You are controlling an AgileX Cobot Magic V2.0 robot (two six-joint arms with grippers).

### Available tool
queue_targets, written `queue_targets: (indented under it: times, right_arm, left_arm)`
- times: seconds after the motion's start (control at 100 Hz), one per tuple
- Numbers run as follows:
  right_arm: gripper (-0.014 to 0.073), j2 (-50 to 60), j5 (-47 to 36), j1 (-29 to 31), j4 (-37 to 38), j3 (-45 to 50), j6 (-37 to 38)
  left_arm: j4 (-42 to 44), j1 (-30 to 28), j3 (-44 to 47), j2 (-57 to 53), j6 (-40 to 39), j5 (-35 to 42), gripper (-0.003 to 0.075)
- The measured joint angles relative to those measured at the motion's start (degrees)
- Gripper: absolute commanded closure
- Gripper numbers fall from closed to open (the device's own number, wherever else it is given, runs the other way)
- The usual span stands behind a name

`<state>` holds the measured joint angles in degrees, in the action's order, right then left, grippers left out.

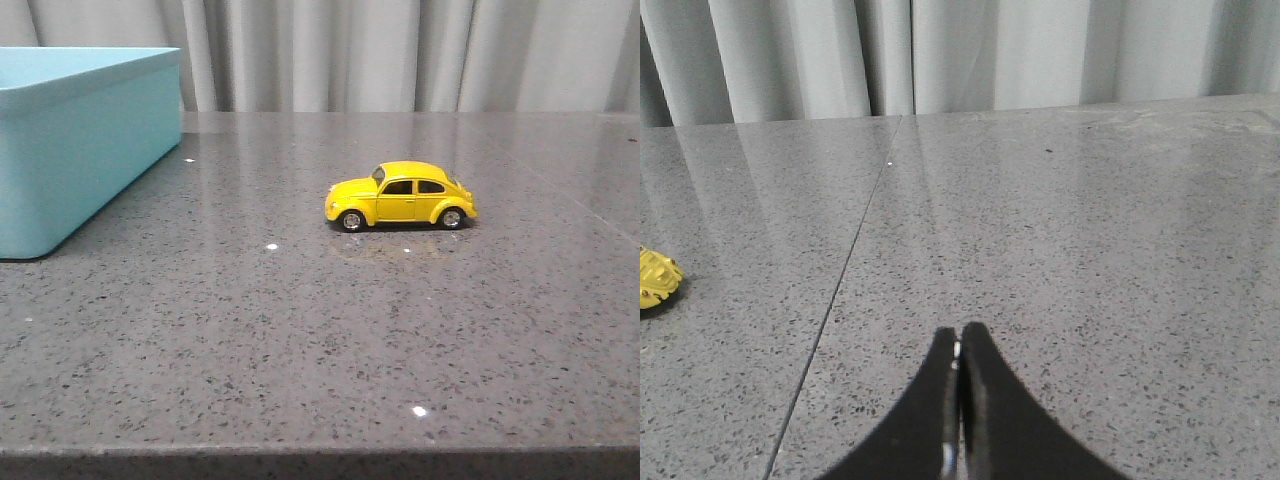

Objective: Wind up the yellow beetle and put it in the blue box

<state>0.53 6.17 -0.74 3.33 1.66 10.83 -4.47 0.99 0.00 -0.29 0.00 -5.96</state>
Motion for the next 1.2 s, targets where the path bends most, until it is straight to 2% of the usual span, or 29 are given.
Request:
queue_targets:
  times: [0.66,0.93,1.09,1.2]
  right_arm:
    - [0.0662,0.0,0.0,0.0,0.0,0.0,0.0]
    - [0.0662,0.0,-2.07,0.0,0.0,0.0,0.0]
    - [0.0662,0.0,-7.04,0.0,0.0,0.0,0.0]
    - [0.0658,0.0,-7.52,0.0,0.0,0.0,0.0]
  left_arm:
    - [0.0,0.0,0.0,0.0,0.0,0.18,0.0739]
    - [0.0,0.0,0.0,0.0,0.0,9.21,0.0739]
    - [0.0,0.0,0.0,0.0,0.0,10.21,0.0739]
    - [0.0,0.0,-0.28,0.0,0.0,9.61,0.0739]
